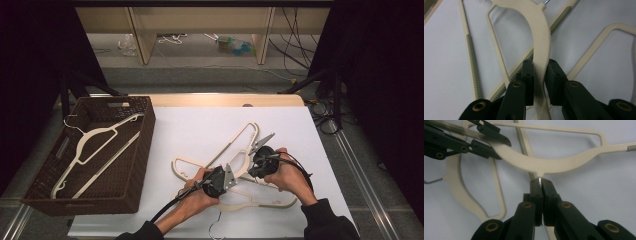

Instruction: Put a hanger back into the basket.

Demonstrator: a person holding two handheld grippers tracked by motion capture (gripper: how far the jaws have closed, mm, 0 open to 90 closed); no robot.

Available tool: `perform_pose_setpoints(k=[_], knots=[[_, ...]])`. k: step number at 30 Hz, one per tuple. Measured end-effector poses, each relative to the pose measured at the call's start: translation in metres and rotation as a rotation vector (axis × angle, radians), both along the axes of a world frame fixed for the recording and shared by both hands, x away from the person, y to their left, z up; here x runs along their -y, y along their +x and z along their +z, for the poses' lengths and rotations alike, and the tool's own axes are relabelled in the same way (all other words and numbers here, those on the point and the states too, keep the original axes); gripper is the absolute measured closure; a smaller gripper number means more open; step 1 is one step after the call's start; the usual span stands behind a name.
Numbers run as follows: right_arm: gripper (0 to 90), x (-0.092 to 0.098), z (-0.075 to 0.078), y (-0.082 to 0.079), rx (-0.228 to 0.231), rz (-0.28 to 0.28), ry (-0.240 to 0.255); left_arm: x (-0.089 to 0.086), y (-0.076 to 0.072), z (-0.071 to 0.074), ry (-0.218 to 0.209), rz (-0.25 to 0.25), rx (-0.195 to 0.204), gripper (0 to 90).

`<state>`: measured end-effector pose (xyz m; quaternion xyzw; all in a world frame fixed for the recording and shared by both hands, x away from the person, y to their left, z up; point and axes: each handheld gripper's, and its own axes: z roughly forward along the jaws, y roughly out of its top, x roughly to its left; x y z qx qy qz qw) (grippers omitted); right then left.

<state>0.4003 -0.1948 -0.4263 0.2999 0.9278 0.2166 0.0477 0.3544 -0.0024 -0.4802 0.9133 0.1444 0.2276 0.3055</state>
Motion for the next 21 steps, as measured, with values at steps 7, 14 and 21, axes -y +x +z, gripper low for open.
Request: perform_pose_setpoints(k=[7,14,21], knots=[[69.5,0.006,0.022,-0.004,0.072,-0.038,0.062,-0.010,0.002,0.015,-0.053,0.019,-0.022,79.6],[48.3,0.022,0.076,-0.021,0.287,-0.072,0.242,-0.029,0.008,0.034,-0.145,0.090,-0.040,81.7],[43.2,0.037,0.111,-0.039,0.353,-0.113,0.317,-0.054,0.017,0.048,-0.193,0.172,-0.037,84.1]])
